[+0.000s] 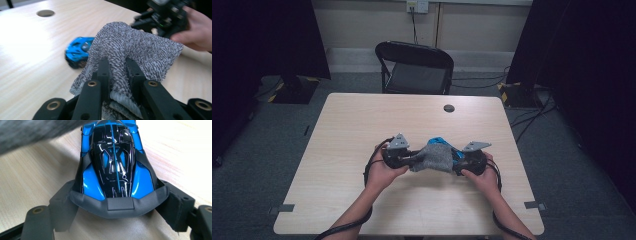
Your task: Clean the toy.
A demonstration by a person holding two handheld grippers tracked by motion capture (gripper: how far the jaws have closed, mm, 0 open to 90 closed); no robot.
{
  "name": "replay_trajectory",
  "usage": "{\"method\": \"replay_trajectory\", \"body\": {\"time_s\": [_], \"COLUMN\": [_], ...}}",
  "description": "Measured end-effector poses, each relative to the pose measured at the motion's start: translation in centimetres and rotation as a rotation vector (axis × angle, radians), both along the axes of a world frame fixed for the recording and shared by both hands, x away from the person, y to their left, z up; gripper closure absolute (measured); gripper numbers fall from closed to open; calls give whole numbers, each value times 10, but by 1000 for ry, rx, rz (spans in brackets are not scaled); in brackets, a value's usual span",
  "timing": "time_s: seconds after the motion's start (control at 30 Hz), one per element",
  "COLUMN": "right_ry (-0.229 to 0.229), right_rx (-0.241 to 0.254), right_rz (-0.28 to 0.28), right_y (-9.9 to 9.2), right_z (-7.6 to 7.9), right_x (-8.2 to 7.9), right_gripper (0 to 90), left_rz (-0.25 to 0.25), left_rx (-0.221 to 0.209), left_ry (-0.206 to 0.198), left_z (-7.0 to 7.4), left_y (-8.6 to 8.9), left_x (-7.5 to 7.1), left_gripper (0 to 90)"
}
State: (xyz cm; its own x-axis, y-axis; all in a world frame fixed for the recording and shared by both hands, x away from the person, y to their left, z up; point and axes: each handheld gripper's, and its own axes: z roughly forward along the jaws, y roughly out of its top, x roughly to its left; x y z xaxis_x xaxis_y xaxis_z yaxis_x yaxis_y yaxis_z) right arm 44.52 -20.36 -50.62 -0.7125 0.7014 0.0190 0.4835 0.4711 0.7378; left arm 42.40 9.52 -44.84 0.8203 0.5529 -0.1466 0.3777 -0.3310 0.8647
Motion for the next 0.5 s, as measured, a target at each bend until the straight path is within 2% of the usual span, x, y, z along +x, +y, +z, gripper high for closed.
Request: {"method": "replay_trajectory", "body": {"time_s": [0.13,0.23,0.37,0.47,0.5], "right_ry": [0,0,0,0,0], "right_rx": [0,0,0,0,0], "right_rz": [0,0,0,0,0], "right_y": [0,0,0,0,0], "right_z": [0,0,0,0,0], "right_x": [0,0,0,0,0], "right_gripper": [236,237,237,237,237], "left_rz": [4,12,-4,-11,-11], "left_rx": [7,24,48,46,61], "left_ry": [-6,-11,-20,-19,-28], "left_z": [2,2,-4,-8,-11], "left_y": [-10,-25,-44,-55,-59], "left_x": [11,18,23,27,28], "left_gripper": [765,765,765,764,764]}}
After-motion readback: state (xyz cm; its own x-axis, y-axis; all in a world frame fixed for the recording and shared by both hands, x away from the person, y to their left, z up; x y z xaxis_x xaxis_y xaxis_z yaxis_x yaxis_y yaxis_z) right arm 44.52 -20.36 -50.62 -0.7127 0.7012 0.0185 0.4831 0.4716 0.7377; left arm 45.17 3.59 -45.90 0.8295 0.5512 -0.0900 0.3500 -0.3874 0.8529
